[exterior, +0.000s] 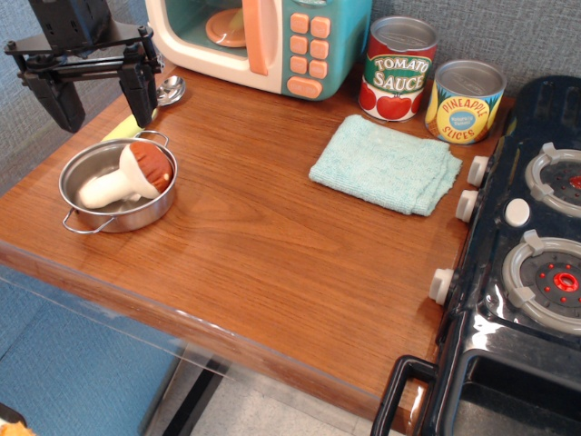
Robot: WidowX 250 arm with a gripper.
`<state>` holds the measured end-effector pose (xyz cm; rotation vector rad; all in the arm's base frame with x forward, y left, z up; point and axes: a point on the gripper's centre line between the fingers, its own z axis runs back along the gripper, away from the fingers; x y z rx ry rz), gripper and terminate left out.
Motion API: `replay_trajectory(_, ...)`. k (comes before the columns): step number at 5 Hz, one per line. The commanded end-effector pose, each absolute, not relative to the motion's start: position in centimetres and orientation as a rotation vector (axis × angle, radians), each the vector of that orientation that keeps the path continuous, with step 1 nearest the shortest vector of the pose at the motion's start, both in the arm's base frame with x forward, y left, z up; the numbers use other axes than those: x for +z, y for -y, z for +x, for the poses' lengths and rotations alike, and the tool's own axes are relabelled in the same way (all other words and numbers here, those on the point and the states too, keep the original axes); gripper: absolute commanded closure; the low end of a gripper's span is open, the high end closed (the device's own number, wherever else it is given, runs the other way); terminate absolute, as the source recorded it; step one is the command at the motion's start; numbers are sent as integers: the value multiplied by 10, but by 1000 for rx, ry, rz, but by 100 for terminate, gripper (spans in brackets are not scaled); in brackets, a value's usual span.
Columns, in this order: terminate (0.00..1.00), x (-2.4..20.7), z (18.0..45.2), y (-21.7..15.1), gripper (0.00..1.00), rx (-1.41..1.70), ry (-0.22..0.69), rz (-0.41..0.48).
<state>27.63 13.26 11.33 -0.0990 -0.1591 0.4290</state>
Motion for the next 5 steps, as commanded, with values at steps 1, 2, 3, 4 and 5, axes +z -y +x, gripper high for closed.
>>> replay_trajectory(1, 0, 113, 276, -133, 0, 429, 159, -99)
replay_trajectory(2, 0, 105, 303, -157, 0, 475, 141, -70)
replay_trajectory(3, 0, 100, 330, -185, 0, 484, 220, -61)
replay_trajectory(4, 0, 82, 347, -206, 0, 523, 229, -5)
replay_trajectory(5, 0, 71, 370, -215, 0, 458, 235, 41)
